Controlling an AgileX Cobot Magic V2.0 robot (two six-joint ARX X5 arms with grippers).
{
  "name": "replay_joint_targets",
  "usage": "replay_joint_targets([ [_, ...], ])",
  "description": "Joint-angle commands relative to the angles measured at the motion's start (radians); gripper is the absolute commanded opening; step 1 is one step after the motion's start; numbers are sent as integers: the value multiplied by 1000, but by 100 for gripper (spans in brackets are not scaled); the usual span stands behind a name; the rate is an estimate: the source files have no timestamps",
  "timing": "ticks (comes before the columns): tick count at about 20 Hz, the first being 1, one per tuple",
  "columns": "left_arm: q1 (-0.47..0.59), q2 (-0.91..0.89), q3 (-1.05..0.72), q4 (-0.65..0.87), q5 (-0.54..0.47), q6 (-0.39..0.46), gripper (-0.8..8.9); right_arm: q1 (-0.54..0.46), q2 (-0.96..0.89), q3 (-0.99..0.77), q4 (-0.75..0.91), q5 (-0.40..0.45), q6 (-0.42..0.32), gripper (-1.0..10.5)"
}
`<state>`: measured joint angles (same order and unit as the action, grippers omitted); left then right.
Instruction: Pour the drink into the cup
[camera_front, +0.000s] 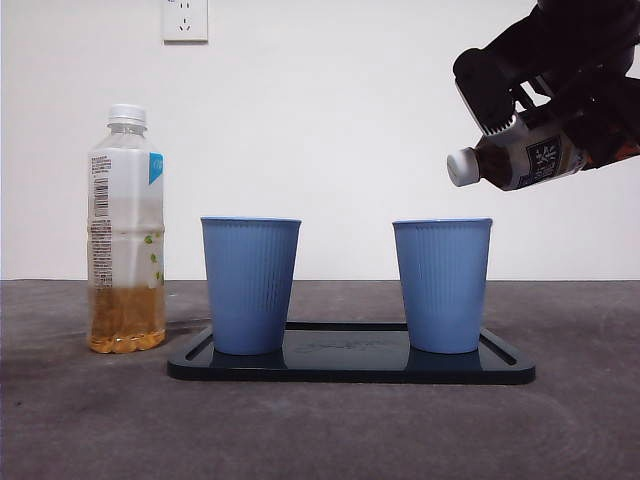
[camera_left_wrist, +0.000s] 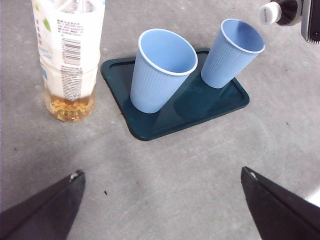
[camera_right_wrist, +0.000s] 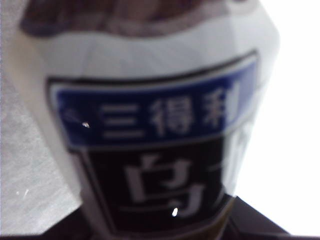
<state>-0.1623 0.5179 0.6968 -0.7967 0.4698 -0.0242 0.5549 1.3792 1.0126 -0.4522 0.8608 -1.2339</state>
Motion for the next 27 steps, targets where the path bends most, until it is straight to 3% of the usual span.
replay_joint_targets([
  [1, -3, 3, 19, 7, 2, 8, 501, 8, 6, 33, 38, 30, 45, 18],
  [4, -3, 3, 19, 7, 2, 8, 501, 4, -6, 34, 48, 19, 203, 18],
  [7, -3, 3, 19, 7, 2, 8, 501, -5, -55, 35, 27, -85, 422, 18],
  [11, -3, 3, 19, 8, 2, 8, 501, -53, -157, 35, 2, -286, 753, 18],
  [14, -3, 3, 19, 8, 2, 8, 501, -132, -230, 35, 3, -553, 1015, 18],
  [16, -3, 3, 19, 8, 1, 8, 501, -187, -251, 28, 10, -716, 1085, 16],
  [18, -3, 3, 19, 8, 1, 8, 501, -220, -264, -14, 86, -787, 1125, 15],
  [21, -3, 3, 19, 8, -6, 8, 501, -252, -293, -139, 269, -839, 1220, 16],
  [27, -3, 3, 19, 10, -6, 9, 501, -279, -302, -383, 610, -846, 1336, 18],
])
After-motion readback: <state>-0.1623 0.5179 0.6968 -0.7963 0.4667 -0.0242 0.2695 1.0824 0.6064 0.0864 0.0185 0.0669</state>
